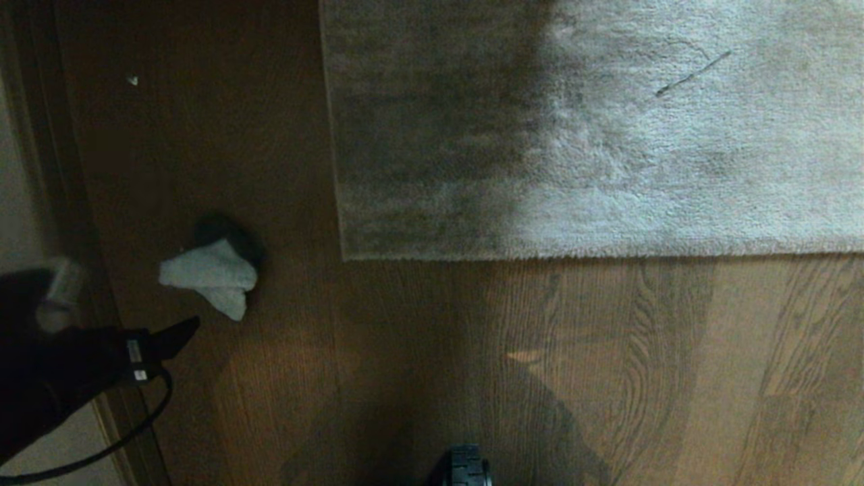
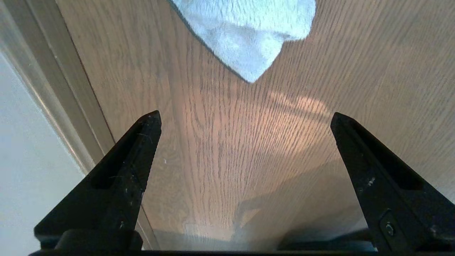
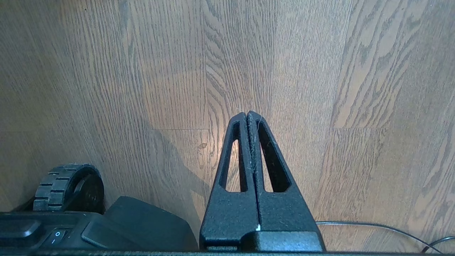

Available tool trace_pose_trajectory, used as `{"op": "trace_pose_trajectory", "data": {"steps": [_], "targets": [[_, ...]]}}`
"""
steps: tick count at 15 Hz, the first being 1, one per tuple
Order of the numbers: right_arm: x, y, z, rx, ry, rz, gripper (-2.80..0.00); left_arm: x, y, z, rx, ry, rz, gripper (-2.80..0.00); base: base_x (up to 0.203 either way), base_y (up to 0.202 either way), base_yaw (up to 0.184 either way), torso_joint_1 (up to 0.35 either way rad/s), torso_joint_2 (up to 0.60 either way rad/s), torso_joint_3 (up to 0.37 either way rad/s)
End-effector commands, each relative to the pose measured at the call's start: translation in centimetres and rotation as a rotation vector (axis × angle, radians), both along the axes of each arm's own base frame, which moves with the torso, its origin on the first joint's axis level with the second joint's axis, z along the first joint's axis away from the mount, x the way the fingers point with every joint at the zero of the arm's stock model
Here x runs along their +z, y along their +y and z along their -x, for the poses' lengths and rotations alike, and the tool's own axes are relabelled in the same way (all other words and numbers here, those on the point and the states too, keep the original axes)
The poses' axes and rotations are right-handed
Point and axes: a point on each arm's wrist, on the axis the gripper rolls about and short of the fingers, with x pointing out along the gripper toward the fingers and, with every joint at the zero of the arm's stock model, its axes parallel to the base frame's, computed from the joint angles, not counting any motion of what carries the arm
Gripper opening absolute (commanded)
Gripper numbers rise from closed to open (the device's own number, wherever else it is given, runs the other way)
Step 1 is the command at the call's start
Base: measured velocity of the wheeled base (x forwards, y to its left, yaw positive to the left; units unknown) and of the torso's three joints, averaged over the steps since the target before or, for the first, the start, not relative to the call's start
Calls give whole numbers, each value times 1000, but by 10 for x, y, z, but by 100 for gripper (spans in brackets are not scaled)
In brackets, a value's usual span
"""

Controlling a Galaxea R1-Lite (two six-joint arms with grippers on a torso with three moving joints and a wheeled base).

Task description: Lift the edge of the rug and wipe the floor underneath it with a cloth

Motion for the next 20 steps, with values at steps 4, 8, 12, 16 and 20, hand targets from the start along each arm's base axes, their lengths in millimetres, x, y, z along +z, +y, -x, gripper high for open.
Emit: {"op": "trace_pose_trajectory", "data": {"steps": [4, 8, 12, 16, 20], "targets": [[0, 0, 0, 0, 2, 0, -280, 2, -3, 6, -12, -19, -4, 0, 0, 0, 0, 0, 0, 0], [0, 0, 0, 0, 2, 0, -280, 1, -4, 9, -18, -18, -6, -280, 0, 0, 0, 0, 0, 0], [0, 0, 0, 0, 1, 0, -280, -4, -8, 19, -44, -8, -28, -280, 0, 0, 0, 0, 0, 0], [0, 0, 0, 0, 2, 0, -280, -13, -12, 31, -72, 16, -27, -280, 0, 0, 0, 0, 0, 0], [0, 0, 0, 0, 2, 0, -280, -28, -14, 56, -78, 45, -31, -280, 0, 0, 0, 0, 0, 0]]}}
